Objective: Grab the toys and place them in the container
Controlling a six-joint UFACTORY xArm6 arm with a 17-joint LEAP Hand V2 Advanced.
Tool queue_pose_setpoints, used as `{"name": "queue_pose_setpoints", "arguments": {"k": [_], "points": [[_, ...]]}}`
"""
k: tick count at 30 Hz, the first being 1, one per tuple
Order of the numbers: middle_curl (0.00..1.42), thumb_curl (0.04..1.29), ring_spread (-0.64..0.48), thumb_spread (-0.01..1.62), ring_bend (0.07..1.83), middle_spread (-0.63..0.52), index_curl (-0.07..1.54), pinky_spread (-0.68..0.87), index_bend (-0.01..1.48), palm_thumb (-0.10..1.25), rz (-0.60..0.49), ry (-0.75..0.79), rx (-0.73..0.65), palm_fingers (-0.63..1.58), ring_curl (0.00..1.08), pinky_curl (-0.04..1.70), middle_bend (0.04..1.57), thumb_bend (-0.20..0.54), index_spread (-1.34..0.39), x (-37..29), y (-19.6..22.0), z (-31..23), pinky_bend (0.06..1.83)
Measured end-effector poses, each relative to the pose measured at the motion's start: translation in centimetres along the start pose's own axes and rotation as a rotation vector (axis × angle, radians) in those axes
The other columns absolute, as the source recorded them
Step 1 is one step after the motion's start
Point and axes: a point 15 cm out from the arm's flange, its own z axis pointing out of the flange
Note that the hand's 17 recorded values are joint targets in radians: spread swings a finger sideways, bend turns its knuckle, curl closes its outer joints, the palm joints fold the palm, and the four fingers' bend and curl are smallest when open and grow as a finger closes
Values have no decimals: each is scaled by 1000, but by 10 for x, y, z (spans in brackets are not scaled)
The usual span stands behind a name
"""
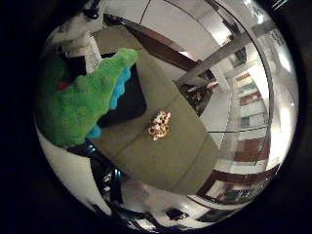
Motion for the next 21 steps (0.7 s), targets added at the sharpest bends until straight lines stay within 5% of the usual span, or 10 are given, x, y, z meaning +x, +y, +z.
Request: {"name": "queue_pose_setpoints", "arguments": {"k": [14,21], "points": [[1068,548,-315,1185,1189,-243,1038,-208,949,944,-23,57,19,1035,1020,911,1109,-22,-312,1,-16,70,1382],[918,465,-264,1159,1078,-218,920,-325,594,819,-23,43,-14,880,828,758,912,-25,-362,-1,-5,88,1155]]}}
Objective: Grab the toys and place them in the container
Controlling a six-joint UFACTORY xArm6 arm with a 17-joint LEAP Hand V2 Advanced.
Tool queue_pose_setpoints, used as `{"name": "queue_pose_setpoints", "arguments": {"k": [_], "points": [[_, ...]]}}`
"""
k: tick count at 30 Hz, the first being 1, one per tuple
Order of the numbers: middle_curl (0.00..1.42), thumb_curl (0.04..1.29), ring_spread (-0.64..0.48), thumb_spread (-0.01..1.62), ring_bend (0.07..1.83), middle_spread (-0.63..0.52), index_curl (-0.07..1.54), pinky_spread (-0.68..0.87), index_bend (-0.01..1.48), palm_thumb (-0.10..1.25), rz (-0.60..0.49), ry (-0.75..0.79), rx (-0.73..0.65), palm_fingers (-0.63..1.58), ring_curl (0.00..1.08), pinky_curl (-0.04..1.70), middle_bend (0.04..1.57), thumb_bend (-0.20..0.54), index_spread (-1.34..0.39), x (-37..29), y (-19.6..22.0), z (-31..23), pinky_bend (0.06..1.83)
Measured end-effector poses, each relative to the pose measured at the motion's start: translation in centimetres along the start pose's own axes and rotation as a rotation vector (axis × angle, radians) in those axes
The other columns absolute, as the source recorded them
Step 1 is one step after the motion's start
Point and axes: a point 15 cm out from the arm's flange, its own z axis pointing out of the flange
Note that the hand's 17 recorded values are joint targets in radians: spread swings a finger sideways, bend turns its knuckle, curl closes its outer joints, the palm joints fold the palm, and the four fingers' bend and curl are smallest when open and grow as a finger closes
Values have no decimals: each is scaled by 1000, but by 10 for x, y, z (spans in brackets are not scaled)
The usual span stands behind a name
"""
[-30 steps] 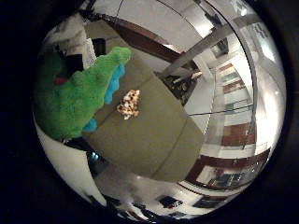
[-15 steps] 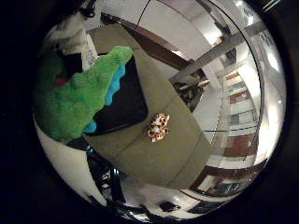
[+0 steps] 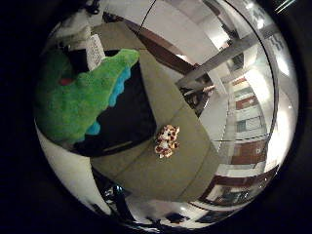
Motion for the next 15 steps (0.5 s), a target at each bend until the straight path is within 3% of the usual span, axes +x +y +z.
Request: {"name": "queue_pose_setpoints", "arguments": {"k": [4,11,15], "points": [[857,436,-229,1143,1071,-176,854,-345,396,771,-3,-5,-15,728,754,716,848,-23,-369,1,6,7,1026],[725,393,-183,1117,1016,-124,703,-48,241,696,-10,-10,-30,401,669,729,623,-28,-431,0,11,14,972],[631,366,-202,1090,923,-121,623,125,241,642,-15,-11,-34,253,607,708,485,-34,-442,0,10,17,922]]}}
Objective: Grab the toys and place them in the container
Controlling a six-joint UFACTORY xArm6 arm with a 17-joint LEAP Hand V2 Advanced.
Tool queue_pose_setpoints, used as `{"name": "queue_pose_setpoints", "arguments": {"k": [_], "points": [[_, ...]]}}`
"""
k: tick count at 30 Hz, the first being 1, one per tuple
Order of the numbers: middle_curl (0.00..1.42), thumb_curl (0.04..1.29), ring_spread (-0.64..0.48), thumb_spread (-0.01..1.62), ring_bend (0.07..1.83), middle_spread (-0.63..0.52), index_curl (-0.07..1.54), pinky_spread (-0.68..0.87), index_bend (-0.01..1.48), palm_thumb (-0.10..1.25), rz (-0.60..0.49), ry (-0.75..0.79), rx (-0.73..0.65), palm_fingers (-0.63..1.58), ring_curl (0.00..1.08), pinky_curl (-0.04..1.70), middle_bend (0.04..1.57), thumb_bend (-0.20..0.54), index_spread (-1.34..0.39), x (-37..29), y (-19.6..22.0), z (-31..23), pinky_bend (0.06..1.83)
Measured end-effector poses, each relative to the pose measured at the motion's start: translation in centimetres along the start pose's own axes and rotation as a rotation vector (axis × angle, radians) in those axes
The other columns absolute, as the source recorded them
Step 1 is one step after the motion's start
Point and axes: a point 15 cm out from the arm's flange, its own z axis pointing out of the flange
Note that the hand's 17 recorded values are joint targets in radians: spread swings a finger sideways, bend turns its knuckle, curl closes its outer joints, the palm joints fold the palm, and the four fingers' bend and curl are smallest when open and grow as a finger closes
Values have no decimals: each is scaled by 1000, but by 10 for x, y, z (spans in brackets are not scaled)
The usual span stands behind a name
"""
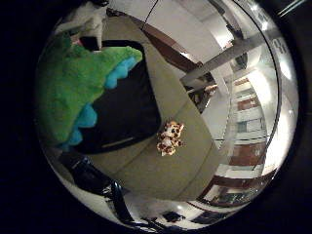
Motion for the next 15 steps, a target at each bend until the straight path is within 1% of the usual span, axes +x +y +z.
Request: {"name": "queue_pose_setpoints", "arguments": {"k": [3,5,8,12,15], "points": [[566,337,-192,1076,823,-116,564,211,239,588,-5,-1,-1,188,547,665,418,-33,-440,0,0,1,863],[518,317,-159,1057,735,-108,522,252,231,535,-6,0,0,140,498,629,373,-34,-432,1,-1,0,808],[470,305,-126,1044,657,-94,480,278,222,511,-6,0,-1,155,446,581,331,-28,-424,1,-2,1,755],[431,295,-114,1042,617,-90,441,252,196,501,-3,4,7,195,408,535,293,-25,-419,10,-13,5,706],[408,291,-119,1041,598,-97,412,182,186,501,12,4,-2,222,386,497,270,-25,-413,16,-8,9,679]]}}
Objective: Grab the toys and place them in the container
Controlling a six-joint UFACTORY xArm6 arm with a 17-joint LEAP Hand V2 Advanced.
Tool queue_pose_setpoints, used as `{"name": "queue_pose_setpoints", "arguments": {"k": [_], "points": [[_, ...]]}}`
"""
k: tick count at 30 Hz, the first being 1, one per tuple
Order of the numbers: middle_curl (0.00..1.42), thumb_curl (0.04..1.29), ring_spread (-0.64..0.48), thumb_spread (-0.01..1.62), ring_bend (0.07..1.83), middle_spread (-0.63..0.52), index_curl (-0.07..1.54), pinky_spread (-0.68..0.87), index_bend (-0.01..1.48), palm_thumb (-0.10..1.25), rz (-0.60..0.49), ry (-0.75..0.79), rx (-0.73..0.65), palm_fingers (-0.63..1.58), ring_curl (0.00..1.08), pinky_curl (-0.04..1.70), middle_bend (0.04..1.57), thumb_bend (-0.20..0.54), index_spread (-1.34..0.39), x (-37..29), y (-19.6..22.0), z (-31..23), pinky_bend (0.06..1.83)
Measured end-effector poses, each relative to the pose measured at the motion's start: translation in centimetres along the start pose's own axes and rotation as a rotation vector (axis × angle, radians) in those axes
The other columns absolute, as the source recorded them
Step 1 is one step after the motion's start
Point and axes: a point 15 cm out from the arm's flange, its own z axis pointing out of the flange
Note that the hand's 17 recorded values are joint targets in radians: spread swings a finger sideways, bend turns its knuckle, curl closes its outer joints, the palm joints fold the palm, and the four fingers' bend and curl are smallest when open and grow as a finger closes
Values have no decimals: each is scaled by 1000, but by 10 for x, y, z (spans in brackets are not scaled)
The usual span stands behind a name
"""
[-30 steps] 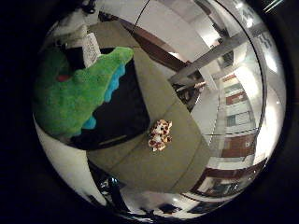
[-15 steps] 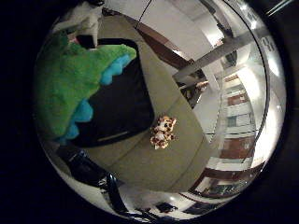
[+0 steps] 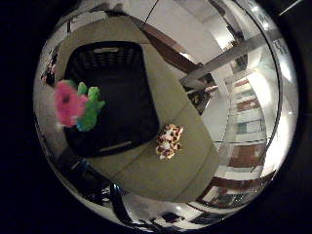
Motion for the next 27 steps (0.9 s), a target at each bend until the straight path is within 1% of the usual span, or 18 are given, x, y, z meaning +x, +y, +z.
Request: {"name": "queue_pose_setpoints", "arguments": {"k": [6,9,11,15,17,22,27], "points": [[390,287,-151,1039,569,-109,382,104,184,502,17,7,-4,221,358,425,259,-24,-411,11,7,0,607],[384,288,-169,1035,528,-121,374,125,189,495,28,16,-5,215,336,379,254,-25,-411,23,13,-2,563],[380,287,-165,1037,488,-123,370,169,187,488,33,24,-2,210,321,351,250,-26,-412,33,15,-5,545],[370,286,-138,1037,422,-136,362,247,185,483,55,48,-5,214,297,312,222,-25,-417,61,29,-11,548],[363,284,-104,1037,396,-130,357,285,183,475,69,72,-8,213,285,290,198,-29,-418,83,39,-17,554],[353,283,-50,1030,376,-105,340,318,171,454,119,124,-30,214,276,248,194,-29,-414,135,73,-31,569],[349,281,-6,1019,382,-63,310,326,161,431,184,144,-55,195,273,213,196,-29,-392,179,101,-19,610]]}}
